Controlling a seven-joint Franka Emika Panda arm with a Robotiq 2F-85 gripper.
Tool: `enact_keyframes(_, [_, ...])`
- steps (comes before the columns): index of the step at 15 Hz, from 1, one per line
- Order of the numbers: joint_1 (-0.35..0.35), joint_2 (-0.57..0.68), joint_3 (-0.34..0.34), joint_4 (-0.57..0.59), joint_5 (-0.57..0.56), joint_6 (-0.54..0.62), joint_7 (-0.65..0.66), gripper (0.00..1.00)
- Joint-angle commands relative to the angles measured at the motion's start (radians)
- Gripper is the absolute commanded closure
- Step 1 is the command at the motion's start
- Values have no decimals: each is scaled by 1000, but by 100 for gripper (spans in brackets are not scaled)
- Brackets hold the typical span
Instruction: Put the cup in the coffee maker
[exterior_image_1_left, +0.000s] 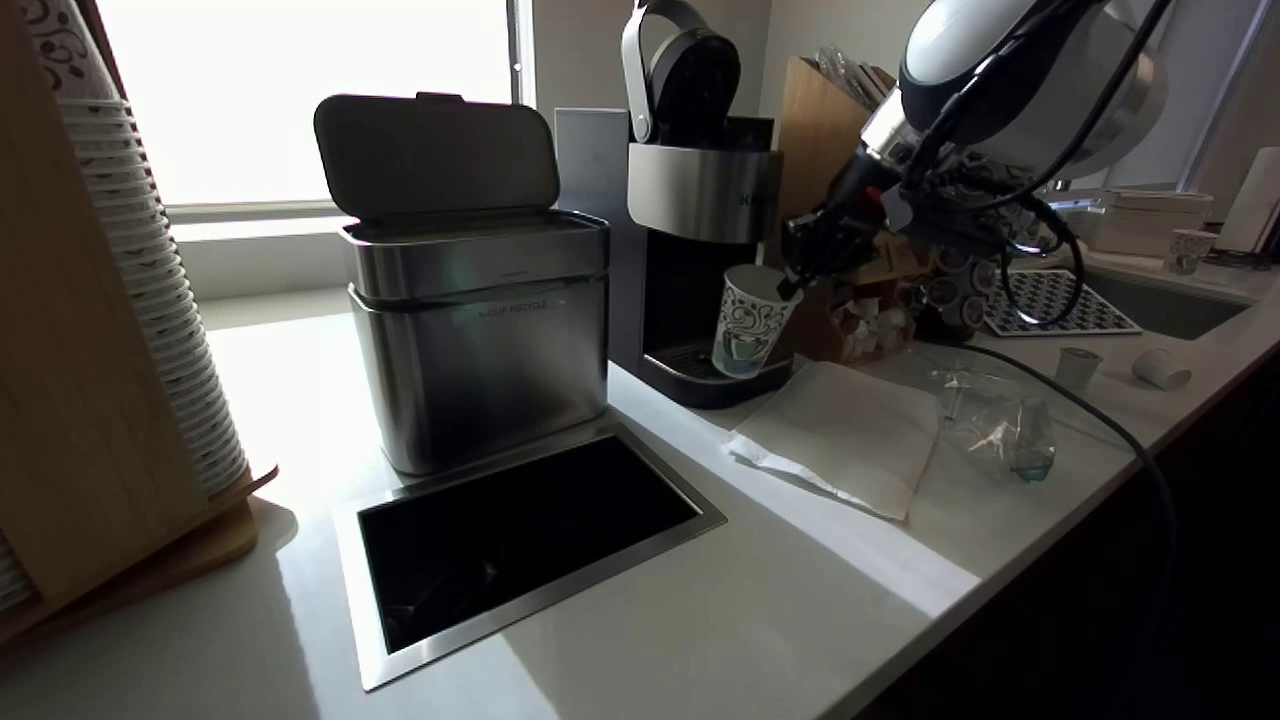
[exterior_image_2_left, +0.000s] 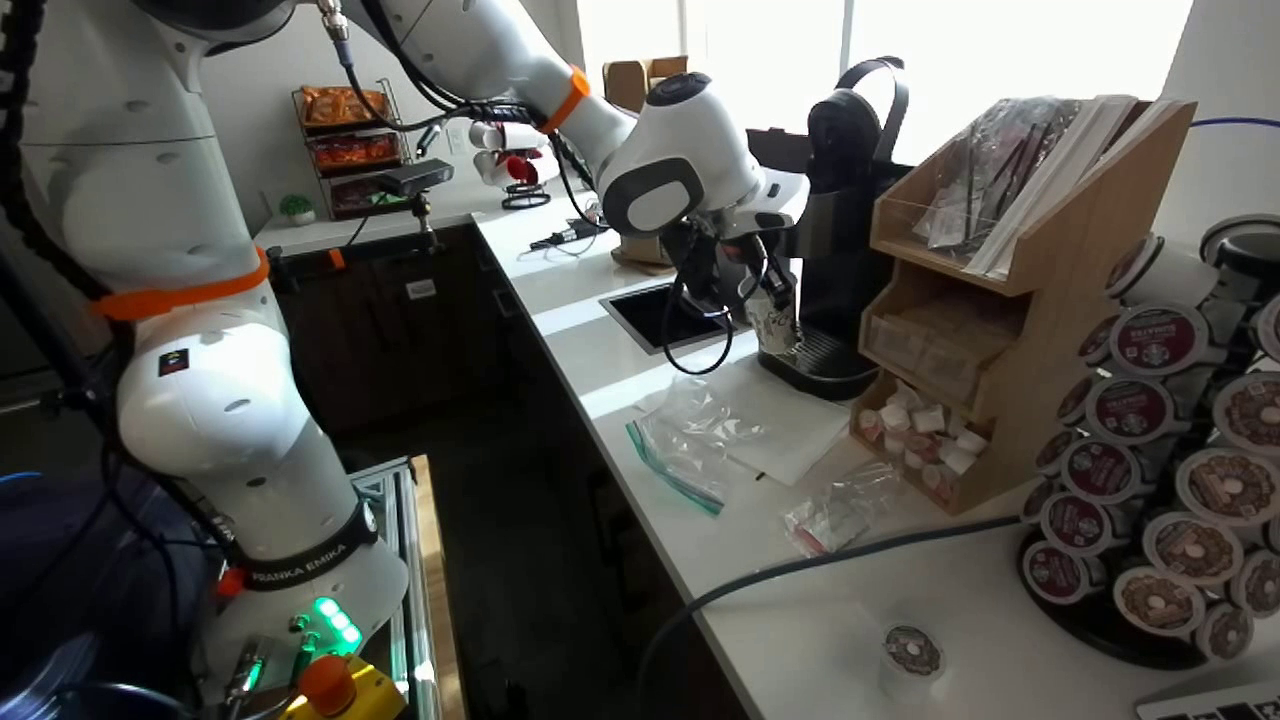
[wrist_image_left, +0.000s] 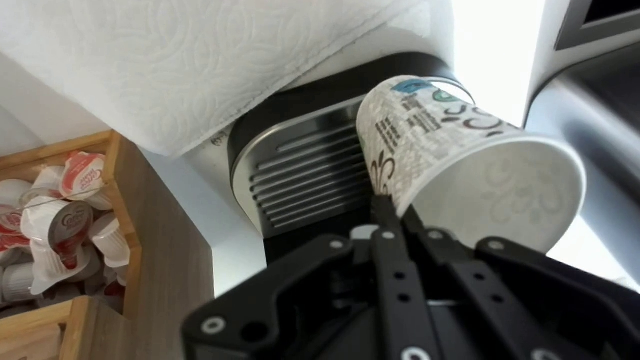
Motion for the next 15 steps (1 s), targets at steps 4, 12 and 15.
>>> enact_keyframes(4, [-1,30,-4,26,7,-13,37,81])
enact_keyframes(12, [3,41,-11,38,-10,-5,89,11])
enact_keyframes(15, [3,43,-12,37,-11,-4,91,0])
